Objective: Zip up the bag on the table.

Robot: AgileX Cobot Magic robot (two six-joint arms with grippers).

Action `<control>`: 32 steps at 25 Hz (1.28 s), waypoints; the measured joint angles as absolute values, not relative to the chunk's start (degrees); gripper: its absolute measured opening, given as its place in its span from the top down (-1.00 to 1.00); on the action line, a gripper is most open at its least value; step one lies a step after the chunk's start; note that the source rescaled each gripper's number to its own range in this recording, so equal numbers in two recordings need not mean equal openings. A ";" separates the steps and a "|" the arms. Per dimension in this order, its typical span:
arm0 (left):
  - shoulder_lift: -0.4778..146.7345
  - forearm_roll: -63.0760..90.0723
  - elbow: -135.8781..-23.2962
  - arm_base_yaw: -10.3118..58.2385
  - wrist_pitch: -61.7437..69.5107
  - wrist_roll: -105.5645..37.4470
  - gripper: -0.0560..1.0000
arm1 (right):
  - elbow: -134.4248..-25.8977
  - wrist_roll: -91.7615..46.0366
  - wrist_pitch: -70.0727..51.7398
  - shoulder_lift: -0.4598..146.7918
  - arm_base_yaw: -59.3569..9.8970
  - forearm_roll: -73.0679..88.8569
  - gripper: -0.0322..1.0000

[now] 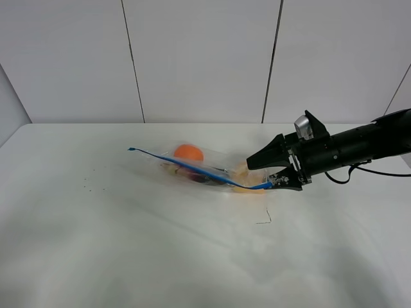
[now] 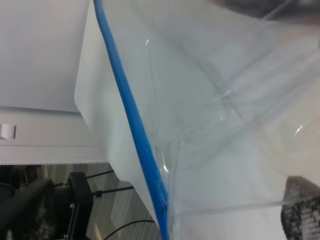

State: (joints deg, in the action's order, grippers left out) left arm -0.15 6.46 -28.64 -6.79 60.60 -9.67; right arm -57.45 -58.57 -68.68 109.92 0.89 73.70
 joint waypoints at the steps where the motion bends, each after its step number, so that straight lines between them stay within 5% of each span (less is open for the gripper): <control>1: -0.15 6.46 -28.64 -6.79 60.60 -9.67 -0.99 | -57.45 -58.38 -68.62 109.92 0.89 73.70 -1.00; 10: -0.15 6.46 -28.64 -6.79 60.60 -9.67 -0.99 | -62.85 -53.78 -66.44 109.72 0.89 66.66 -1.00; 24: -0.15 6.46 -28.64 -6.79 60.60 -9.67 -0.99 | -65.41 -7.52 -48.37 95.46 0.89 -0.51 -1.00; 32: -0.15 6.46 -28.64 -6.79 60.60 -9.67 -0.99 | -55.74 -5.28 -44.46 83.17 0.89 -3.61 -1.00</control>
State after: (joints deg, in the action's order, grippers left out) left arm -0.15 6.46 -28.64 -6.79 60.60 -9.67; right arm -55.74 -5.28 -44.46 83.17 0.89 -3.61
